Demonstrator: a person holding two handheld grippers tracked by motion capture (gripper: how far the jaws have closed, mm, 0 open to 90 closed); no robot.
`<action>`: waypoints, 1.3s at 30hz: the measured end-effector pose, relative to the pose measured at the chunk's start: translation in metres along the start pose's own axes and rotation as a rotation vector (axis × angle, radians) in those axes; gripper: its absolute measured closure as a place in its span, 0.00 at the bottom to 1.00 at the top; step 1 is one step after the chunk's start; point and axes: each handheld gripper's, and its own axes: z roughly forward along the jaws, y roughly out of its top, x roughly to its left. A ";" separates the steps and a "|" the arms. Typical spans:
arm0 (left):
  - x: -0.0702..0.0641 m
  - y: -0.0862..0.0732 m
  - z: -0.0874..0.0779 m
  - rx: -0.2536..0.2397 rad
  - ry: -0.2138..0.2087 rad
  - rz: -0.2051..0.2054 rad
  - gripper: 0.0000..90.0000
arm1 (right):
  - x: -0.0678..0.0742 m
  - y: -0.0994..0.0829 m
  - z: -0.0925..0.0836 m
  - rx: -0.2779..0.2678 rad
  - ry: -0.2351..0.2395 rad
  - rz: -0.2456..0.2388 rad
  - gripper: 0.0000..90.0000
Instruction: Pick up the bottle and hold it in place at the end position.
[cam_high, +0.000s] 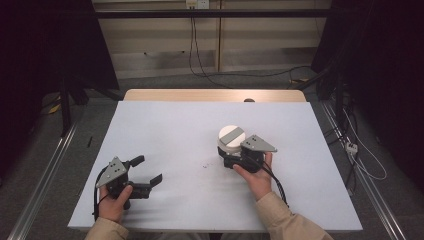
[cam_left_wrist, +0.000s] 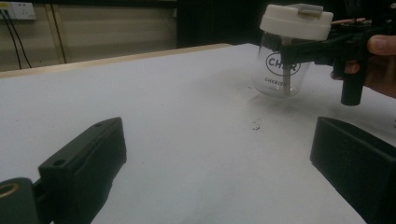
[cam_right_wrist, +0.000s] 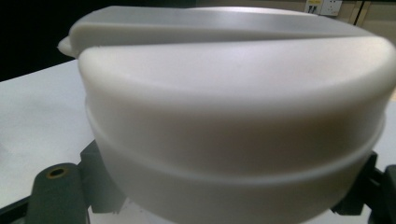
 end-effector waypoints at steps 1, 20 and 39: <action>0.000 0.000 0.000 0.001 0.000 0.002 0.04 | 0.000 0.000 0.001 0.001 0.004 0.005 0.20; 0.001 0.001 -0.002 0.001 -0.009 0.007 0.04 | 0.001 0.007 0.014 0.007 0.028 -0.003 0.20; -0.001 0.001 -0.001 -0.005 -0.014 0.008 0.04 | 0.002 0.013 0.029 0.007 0.037 -0.011 0.20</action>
